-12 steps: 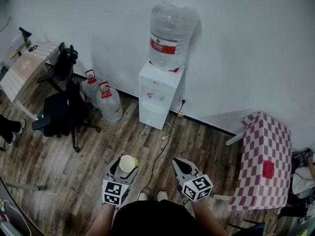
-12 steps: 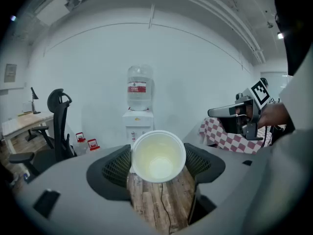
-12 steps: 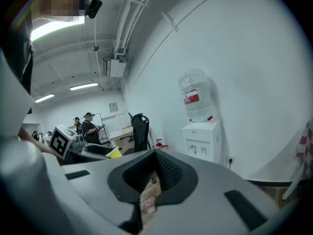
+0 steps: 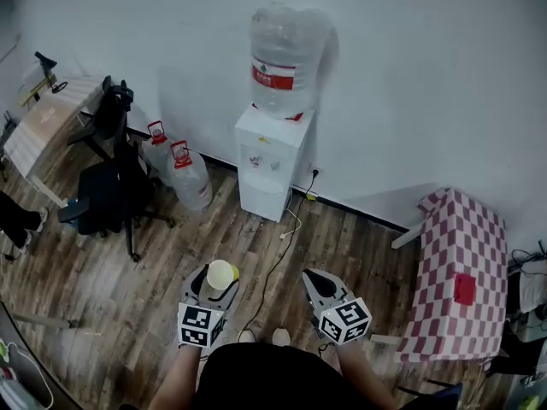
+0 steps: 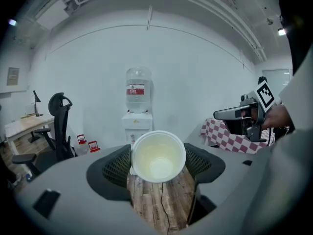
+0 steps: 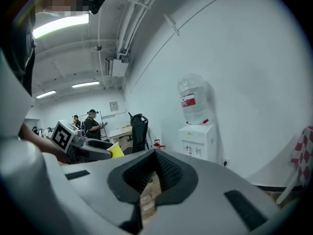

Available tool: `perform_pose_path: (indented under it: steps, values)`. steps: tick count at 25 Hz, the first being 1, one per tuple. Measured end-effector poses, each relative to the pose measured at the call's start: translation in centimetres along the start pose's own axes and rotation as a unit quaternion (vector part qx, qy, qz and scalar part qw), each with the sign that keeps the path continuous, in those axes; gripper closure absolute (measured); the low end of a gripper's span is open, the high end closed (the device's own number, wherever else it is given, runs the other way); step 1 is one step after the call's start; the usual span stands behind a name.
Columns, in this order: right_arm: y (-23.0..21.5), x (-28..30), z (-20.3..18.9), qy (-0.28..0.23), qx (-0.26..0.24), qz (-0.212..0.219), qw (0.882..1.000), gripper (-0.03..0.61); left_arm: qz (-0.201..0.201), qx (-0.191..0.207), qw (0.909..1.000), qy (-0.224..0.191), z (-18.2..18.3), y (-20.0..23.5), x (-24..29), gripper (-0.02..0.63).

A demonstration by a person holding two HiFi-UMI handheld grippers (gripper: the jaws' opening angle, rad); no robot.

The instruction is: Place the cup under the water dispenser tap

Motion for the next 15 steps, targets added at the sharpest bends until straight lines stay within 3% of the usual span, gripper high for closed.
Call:
perform_pose_path:
  steps: [15]
  values:
    - [0.9,0.6,0.0,-0.008,0.020,0.002,1.000,0.555,0.000,0.002,1.0000,0.000,-0.1,1.0,-0.6,0.262]
Point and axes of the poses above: the fingertips, and each gripper's own axes: x forward along the fingers, y to its left, z out of its top, the point moved 3 cm from there along -x, backward along the fingers, and after that the axes turned 13 degrees about -x, right-handed, at the moved point
